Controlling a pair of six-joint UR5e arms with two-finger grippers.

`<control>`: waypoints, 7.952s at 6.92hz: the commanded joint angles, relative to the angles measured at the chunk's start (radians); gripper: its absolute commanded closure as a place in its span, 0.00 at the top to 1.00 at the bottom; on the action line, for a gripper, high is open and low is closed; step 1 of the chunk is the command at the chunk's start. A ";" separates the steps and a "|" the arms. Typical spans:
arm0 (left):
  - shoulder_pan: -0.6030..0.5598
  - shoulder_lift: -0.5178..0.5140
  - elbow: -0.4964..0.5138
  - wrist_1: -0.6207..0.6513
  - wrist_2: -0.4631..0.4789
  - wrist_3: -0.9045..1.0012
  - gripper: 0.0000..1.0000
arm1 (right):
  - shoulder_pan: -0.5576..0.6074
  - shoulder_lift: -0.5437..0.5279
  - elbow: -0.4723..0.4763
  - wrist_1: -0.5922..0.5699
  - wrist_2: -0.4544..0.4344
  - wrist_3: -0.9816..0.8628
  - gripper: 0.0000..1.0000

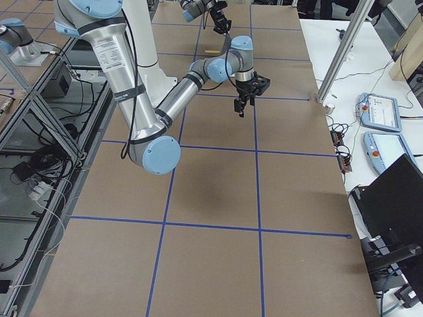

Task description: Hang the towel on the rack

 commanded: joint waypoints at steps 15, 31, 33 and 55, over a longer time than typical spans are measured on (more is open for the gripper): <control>-0.204 0.078 0.034 0.158 -0.023 -0.399 0.98 | 0.072 0.007 -0.069 0.010 0.000 -0.171 1.00; -0.690 -0.104 0.097 1.003 -0.709 -0.265 0.98 | 0.468 -0.429 -0.147 0.242 0.416 -1.287 1.00; -0.757 -0.092 0.092 1.155 -0.654 0.020 0.98 | 0.471 -0.441 -0.143 0.243 0.417 -1.311 1.00; -0.854 -0.114 0.132 1.374 -0.660 0.097 0.98 | 0.526 -0.502 -0.152 0.229 0.423 -1.411 1.00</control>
